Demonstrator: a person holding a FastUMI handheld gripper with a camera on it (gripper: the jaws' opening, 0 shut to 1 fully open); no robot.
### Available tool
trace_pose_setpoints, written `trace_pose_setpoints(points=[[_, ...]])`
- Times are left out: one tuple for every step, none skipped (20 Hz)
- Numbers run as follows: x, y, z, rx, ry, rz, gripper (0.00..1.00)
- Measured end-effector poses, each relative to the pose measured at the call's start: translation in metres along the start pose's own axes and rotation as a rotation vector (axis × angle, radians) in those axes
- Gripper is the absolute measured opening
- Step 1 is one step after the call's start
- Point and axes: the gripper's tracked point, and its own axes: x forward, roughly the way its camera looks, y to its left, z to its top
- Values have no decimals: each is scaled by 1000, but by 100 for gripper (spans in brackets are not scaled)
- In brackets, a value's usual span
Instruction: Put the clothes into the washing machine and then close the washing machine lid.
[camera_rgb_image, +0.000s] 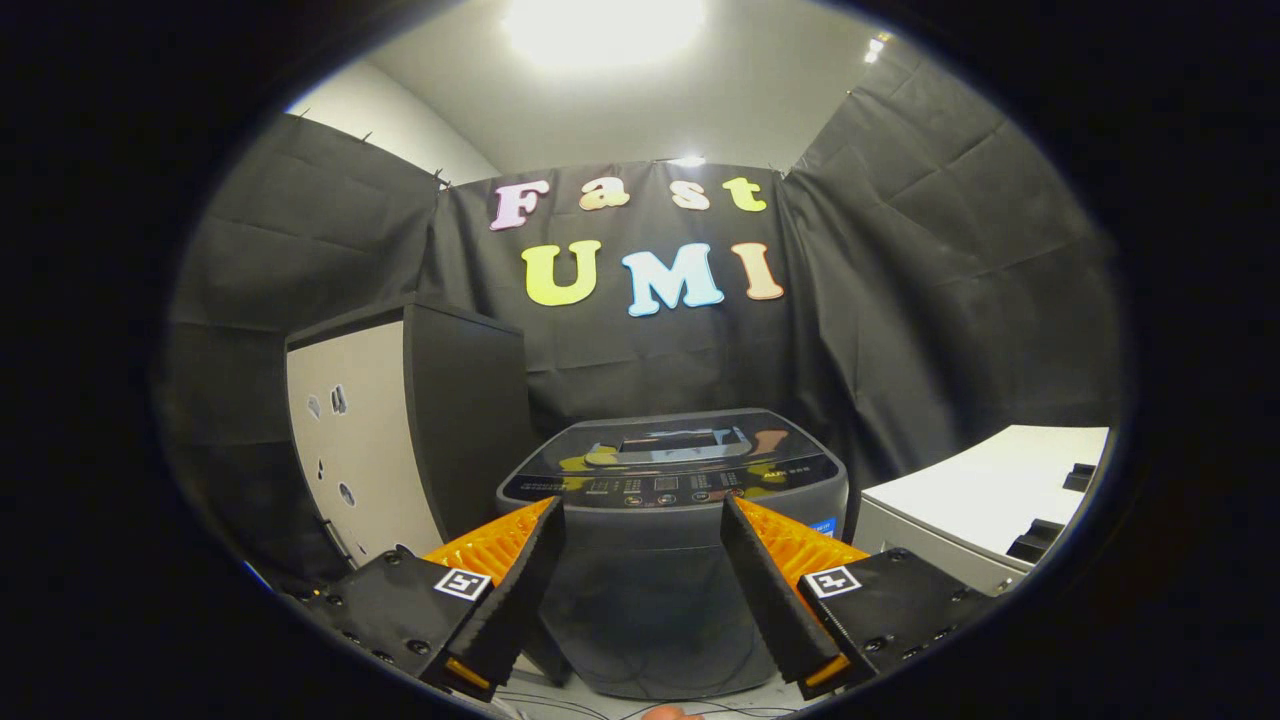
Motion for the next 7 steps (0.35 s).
trace_pose_setpoints(points=[[0,1,2,-1,-6,0,98],[-1,1,3,-3,-10,1,98],[-1,1,5,-9,-14,3,98],[0,-1,5,-17,-15,0,98],[0,-2,5,-21,-14,-2,98],[0,-3,5,-18,-13,-3,98],[0,-4,4,-11,-9,-2,98]])
